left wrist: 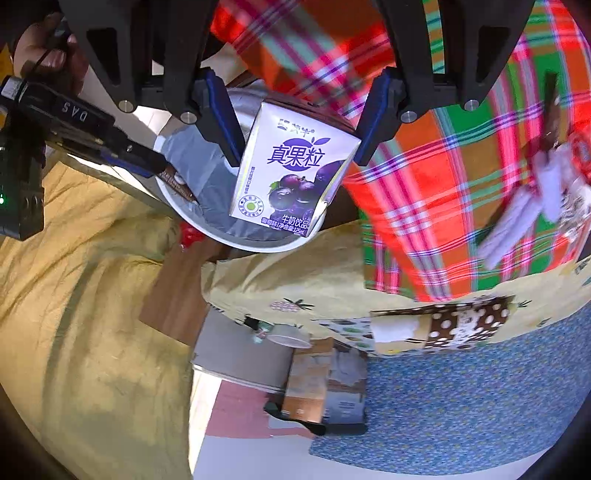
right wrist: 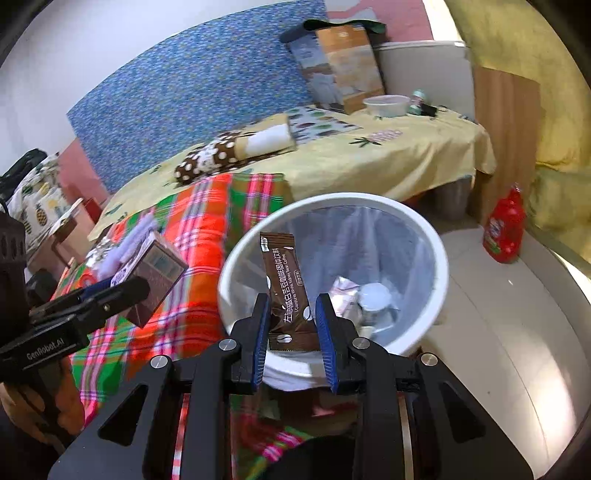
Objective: Collect trash
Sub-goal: 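Carry box and wrapper over the white bin and open both tools to drop them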
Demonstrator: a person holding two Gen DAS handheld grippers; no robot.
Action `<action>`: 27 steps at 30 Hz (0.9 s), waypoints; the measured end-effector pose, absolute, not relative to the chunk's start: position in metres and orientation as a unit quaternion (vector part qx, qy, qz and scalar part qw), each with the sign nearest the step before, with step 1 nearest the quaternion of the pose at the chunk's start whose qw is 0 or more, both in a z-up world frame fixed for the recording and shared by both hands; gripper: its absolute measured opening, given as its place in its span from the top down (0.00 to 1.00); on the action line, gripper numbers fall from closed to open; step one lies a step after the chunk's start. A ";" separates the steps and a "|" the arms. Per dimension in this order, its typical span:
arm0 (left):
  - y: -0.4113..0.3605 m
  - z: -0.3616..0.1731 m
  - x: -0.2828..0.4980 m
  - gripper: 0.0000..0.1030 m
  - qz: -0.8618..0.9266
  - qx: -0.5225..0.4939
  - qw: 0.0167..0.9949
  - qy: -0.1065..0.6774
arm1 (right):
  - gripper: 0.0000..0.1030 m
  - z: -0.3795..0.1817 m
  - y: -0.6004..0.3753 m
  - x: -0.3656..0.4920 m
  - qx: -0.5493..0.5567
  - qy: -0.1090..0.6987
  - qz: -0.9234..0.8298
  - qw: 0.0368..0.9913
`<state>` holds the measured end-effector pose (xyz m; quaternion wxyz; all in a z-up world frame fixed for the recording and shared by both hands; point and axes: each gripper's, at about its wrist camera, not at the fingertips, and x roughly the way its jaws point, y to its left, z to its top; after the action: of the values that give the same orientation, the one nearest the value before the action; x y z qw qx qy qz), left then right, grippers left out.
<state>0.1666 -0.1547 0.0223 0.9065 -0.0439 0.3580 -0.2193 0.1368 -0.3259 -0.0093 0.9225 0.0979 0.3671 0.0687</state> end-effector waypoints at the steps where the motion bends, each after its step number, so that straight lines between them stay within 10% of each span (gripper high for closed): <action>1: -0.161 0.021 0.170 0.41 -0.224 -0.042 0.905 0.358 | 0.73 -0.011 -0.328 0.137 0.100 0.369 0.065 0.922; 27: -0.213 -0.016 0.216 0.41 -0.236 -0.014 0.886 0.399 | 0.73 -0.033 -0.347 0.155 0.091 0.413 0.031 0.906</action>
<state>0.2160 -0.2133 -0.0163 0.8858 -0.0142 0.3992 -0.2363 0.1555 -0.3471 -0.0329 0.9055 0.0912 0.4132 0.0312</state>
